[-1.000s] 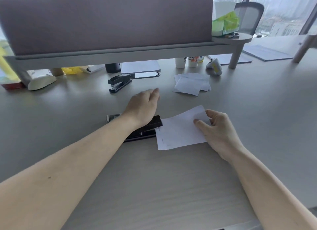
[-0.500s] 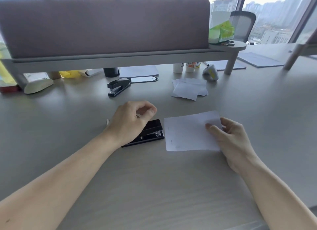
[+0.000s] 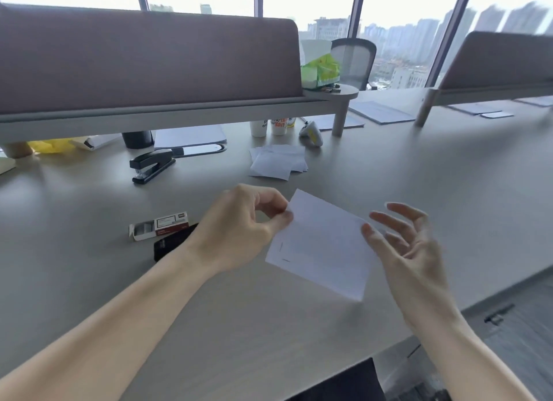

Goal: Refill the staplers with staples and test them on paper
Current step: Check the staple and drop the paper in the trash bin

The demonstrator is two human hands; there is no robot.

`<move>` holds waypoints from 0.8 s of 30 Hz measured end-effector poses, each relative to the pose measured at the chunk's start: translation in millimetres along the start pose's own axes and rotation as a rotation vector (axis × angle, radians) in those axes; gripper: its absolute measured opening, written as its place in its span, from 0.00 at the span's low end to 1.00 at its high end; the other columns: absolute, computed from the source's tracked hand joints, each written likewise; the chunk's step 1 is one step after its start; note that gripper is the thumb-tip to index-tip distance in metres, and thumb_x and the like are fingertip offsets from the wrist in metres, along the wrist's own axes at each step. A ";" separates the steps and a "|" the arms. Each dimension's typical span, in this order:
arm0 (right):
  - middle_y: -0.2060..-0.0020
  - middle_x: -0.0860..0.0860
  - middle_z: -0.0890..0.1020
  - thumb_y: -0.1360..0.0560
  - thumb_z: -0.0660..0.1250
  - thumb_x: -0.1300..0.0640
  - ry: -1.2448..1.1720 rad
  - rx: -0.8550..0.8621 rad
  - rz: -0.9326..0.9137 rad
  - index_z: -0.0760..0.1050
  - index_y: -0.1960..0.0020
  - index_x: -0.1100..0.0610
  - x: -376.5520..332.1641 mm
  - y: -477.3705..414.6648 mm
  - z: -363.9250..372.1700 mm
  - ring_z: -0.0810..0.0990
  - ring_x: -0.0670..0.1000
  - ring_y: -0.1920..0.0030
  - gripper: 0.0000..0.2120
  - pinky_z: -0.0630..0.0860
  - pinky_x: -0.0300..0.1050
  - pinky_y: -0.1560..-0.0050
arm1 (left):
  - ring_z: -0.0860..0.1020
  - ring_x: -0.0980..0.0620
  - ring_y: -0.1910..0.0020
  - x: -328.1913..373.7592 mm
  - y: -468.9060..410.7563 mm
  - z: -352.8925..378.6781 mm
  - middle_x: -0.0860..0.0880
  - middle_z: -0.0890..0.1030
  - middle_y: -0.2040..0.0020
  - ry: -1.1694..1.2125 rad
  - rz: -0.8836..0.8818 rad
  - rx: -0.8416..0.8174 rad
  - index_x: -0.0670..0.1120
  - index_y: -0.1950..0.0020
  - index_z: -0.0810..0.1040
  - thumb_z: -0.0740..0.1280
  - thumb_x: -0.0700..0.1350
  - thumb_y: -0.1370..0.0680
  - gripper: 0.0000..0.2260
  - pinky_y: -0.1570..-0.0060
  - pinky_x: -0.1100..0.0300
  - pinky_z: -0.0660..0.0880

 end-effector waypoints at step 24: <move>0.56 0.42 0.89 0.22 0.75 0.62 0.165 -0.255 -0.373 0.85 0.55 0.48 -55.0 24.0 29.8 0.88 0.45 0.49 0.09 0.83 0.45 0.40 | 0.80 0.55 0.57 50.3 46.1 -8.7 0.54 0.82 0.57 -0.039 0.360 0.203 0.48 0.55 0.86 0.75 0.37 0.24 0.06 0.57 0.71 0.71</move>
Point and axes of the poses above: each hand's wrist, its own y-axis away from the middle knuckle, its own z-axis out of the palm, x = y × z, the point moved 7 cm from there along -y, towards the middle knuckle
